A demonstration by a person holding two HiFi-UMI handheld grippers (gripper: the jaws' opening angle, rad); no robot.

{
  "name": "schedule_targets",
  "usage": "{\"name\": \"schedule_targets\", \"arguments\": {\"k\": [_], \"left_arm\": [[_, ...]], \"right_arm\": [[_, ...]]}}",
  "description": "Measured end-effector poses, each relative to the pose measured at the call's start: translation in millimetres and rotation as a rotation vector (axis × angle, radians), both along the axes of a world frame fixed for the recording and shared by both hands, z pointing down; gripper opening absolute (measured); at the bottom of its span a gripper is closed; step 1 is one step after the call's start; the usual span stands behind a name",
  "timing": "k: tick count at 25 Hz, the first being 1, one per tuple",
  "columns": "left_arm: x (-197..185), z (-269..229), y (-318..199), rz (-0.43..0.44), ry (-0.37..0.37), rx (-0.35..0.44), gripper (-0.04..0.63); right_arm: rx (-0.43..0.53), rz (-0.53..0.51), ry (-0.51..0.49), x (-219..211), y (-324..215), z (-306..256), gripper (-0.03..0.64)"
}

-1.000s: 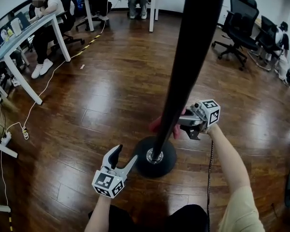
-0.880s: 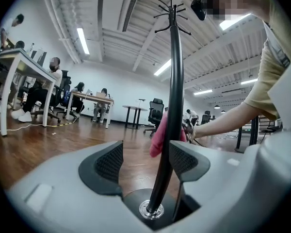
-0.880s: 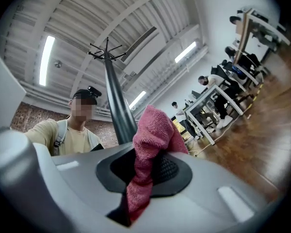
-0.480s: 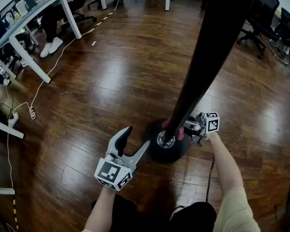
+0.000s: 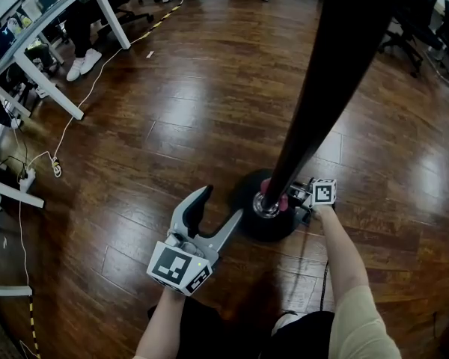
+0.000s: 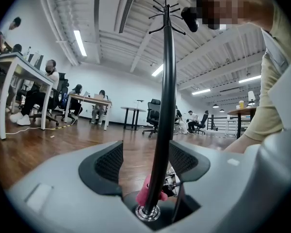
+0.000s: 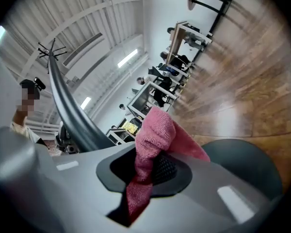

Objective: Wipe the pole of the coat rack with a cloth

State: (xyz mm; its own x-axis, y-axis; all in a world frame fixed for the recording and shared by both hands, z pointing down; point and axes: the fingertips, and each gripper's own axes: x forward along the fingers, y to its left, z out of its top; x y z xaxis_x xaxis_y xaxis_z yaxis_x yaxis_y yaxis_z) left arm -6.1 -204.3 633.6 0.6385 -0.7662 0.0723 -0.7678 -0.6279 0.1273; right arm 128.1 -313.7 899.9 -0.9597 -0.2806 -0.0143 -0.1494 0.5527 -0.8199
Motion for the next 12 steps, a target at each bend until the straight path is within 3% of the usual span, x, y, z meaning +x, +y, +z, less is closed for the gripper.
{"name": "schedule_targets", "arguments": {"k": [4,8,12], "left_arm": [[-3.8,-4.2,2.8,-0.008,0.001,0.002,0.272],[-10.2,-3.1,3.8,-0.015,-0.010,-0.001,0.272],[-14.2,-8.5,8.9,-0.014,-0.012,0.004,0.272]], "right_arm": [[-0.095,0.054,0.084,-1.5,-3.7,34.7,0.049],[-0.223,0.144,0.333,9.4,-2.6,93.1,0.049],[-0.223,0.174,0.468,14.2,1.5,118.4,0.051]]}}
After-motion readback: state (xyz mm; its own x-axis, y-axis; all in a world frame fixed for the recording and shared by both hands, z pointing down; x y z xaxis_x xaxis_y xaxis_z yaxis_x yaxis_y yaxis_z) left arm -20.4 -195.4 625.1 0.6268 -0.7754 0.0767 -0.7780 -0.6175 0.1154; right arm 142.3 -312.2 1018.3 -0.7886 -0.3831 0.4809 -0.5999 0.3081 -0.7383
